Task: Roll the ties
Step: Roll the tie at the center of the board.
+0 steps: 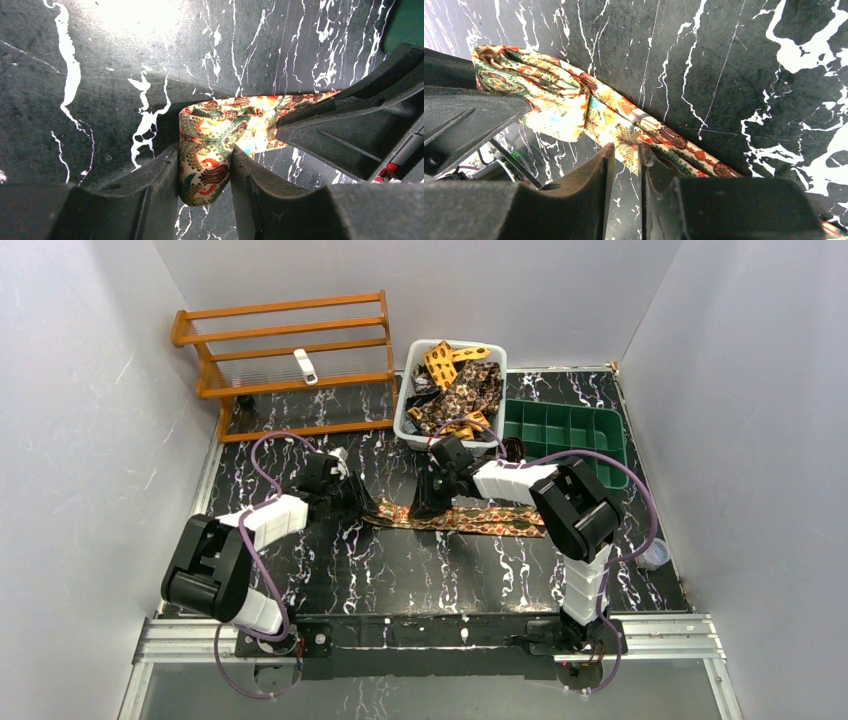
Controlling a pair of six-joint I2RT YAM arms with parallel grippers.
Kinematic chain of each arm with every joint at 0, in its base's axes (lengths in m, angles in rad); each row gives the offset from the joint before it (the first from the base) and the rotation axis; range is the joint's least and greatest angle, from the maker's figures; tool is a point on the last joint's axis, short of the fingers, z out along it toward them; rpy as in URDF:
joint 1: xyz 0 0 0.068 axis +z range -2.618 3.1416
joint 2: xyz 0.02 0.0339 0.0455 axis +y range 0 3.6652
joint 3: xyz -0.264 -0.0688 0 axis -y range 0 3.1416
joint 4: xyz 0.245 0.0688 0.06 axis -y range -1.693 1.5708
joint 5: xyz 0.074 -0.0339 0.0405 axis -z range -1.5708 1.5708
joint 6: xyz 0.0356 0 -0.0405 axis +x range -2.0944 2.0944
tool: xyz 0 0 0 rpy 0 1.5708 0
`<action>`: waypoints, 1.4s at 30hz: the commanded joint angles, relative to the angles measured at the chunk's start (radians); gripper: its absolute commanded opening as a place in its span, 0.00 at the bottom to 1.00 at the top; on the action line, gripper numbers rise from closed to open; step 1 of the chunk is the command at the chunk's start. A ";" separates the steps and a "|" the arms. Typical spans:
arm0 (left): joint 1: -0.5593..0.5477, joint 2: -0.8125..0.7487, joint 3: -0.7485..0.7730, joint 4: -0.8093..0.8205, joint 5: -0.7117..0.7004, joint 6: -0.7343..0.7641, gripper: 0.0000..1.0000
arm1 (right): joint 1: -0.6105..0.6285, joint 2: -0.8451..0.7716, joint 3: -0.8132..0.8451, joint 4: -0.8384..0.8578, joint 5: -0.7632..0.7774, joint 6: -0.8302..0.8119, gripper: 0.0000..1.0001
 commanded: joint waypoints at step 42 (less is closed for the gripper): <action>-0.130 -0.226 0.142 -0.357 -0.402 0.066 0.74 | 0.066 -0.037 0.045 0.124 -0.109 0.147 0.51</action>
